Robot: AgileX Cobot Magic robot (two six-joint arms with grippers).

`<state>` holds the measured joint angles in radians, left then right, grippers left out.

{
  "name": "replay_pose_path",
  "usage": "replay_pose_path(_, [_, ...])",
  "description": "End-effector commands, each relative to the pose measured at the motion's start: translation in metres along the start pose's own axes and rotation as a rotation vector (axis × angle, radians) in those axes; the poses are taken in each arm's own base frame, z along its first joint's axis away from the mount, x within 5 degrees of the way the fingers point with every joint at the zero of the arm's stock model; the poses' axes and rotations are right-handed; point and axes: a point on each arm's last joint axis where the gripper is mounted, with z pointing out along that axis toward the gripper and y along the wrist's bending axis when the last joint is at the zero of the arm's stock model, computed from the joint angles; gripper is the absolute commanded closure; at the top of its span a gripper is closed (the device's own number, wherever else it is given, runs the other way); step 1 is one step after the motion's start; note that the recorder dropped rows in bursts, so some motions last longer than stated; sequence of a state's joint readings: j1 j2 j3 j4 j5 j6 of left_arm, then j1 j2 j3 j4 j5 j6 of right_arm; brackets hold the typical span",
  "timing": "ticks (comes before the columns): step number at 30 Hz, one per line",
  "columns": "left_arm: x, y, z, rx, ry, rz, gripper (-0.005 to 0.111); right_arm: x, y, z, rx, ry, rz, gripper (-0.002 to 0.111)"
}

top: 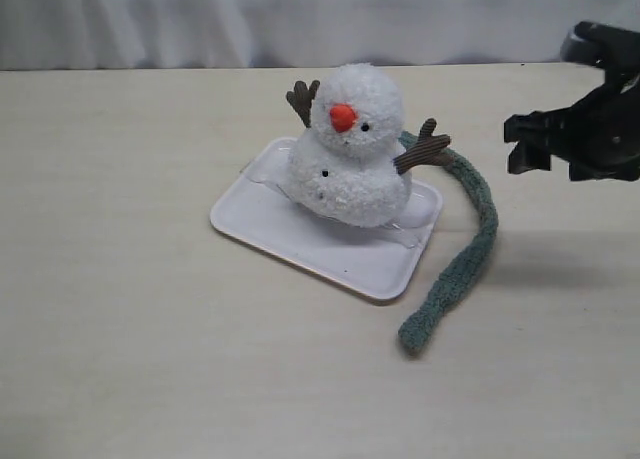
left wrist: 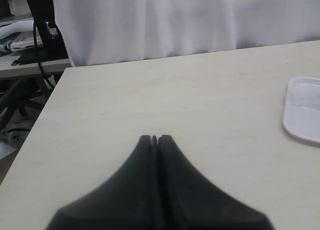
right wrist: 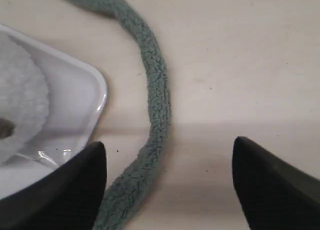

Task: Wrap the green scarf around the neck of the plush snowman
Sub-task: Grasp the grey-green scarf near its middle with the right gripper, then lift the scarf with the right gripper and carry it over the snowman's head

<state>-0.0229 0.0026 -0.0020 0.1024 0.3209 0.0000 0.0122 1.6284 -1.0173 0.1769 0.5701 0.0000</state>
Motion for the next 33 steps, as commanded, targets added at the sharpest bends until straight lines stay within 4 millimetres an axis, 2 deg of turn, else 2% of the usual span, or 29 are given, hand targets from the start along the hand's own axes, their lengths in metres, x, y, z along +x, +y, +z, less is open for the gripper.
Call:
replay_pose_path(1, [-0.001,0.0,0.0,-0.004,-0.012,0.002,0.107,-0.008,0.002,0.056,-0.048,0.105,-0.062,0.042])
replay_pose_path(4, [-0.001,0.0,0.0,-0.004,-0.012,0.002,0.107,-0.013,0.0,0.089,-0.049,0.133,-0.072,0.044])
replay_pose_path(9, [-0.001,0.0,0.0,-0.004,-0.012,0.002,0.107,-0.017,-0.005,0.115,-0.029,0.096,-0.114,0.044])
replay_pose_path(13, [-0.001,0.0,0.0,-0.004,-0.012,0.002,0.107,-0.012,-0.003,0.131,-0.024,0.096,-0.174,0.046])
replay_pose_path(16, [-0.001,0.0,0.0,-0.004,-0.012,0.002,0.107,-0.007,-0.001,0.141,-0.023,0.11,-0.229,0.055])
replay_pose_path(18, [-0.001,0.0,0.0,-0.004,-0.012,0.002,0.107,-0.005,0.003,0.143,-0.029,0.116,-0.266,0.066])
replay_pose_path(23, [-0.001,0.0,0.0,-0.004,-0.012,0.002,0.107,-0.007,0.004,0.139,-0.022,0.115,-0.322,0.104])
replay_pose_path(25, [-0.001,0.0,0.0,-0.004,-0.012,0.002,0.107,-0.009,0.005,0.133,-0.022,0.106,-0.329,0.104])
replay_pose_path(28, [-0.001,0.0,0.0,-0.004,-0.012,0.002,0.107,-0.017,0.008,0.115,-0.025,0.078,-0.342,0.104])
replay_pose_path(33, [-0.001,0.0,0.0,-0.004,-0.012,0.002,0.107,-0.033,0.014,0.062,-0.002,-0.001,-0.404,0.104])
